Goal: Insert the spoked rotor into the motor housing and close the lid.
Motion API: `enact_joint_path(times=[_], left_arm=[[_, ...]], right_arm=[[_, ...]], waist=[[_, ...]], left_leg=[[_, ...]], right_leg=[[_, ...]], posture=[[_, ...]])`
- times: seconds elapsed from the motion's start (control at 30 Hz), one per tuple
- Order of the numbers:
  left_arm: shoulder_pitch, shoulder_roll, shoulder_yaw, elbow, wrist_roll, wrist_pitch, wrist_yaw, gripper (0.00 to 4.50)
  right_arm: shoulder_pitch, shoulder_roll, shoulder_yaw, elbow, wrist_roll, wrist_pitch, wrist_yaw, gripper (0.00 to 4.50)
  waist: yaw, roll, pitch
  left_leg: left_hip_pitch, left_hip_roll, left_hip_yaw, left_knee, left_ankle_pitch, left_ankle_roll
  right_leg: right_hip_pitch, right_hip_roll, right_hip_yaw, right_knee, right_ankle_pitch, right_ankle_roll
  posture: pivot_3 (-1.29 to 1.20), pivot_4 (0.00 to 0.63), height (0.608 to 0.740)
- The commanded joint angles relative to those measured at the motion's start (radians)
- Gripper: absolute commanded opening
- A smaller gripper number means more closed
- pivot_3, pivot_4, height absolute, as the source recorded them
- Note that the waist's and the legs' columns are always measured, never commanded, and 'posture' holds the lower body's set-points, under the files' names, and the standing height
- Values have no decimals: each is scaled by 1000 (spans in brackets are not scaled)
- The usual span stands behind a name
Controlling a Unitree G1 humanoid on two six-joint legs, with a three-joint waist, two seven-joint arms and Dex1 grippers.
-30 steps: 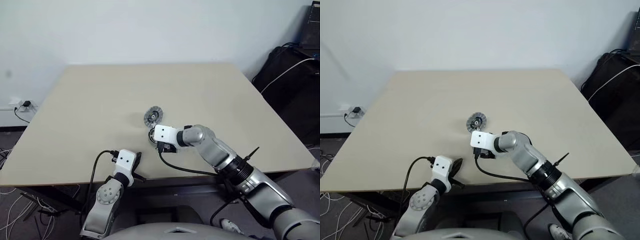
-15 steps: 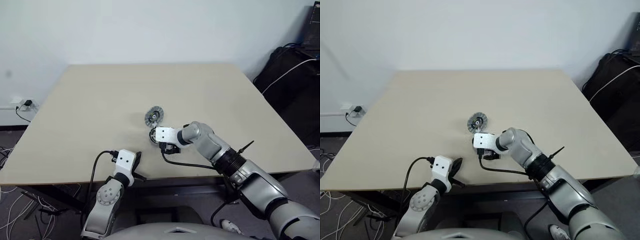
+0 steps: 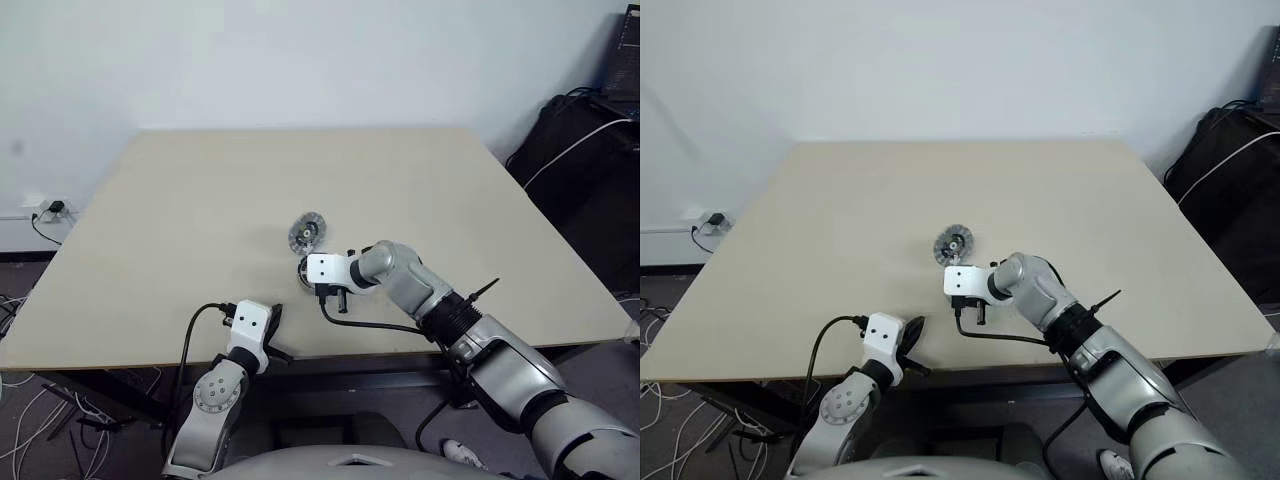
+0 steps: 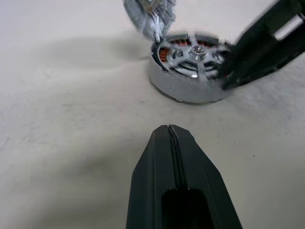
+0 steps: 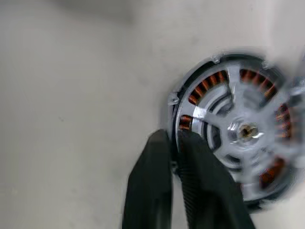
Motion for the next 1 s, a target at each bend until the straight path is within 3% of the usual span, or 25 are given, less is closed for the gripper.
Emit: enact_joint_path(times=[0.03,0.23,0.37,0.67,1.0], left_arm=[[-11,-8,-1,-7,-12,-23,3,0],[-16,-14,-3,-1,-12,-28,9,0],[-12,-17,-6,3,-13,-31,13,0],[7,-19,-11,-1,-14,-31,10,0],[2,-16,-23,9,-16,-23,-3,0]], right_arm=[[-9,4,-16,13,-14,5,-1,22],[8,16,-47,2,-18,58,-40,22],[71,50,-142,-76,15,180,-130,22],[309,85,-331,-565,126,597,-232,22],[387,230,-487,-880,237,1036,-418,22]], waist=[[0,0,0],[0,0,0],[0,-1,-1],[21,-1,-1],[19,-1,0]], left_leg=[[0,0,0,0,0,0],[1,0,0,0,0,-1],[1,1,-1,0,1,-1],[-5,0,-3,1,1,-1],[-6,1,-4,1,1,-1]], right_leg=[[0,0,0,0,0,0],[1,0,0,1,0,0],[1,0,-1,1,1,-1],[-4,0,-2,0,2,-2],[-5,0,-4,0,1,-2]], posture=[[0,0,740],[0,0,740],[0,0,740],[0,0,740],[0,0,740]])
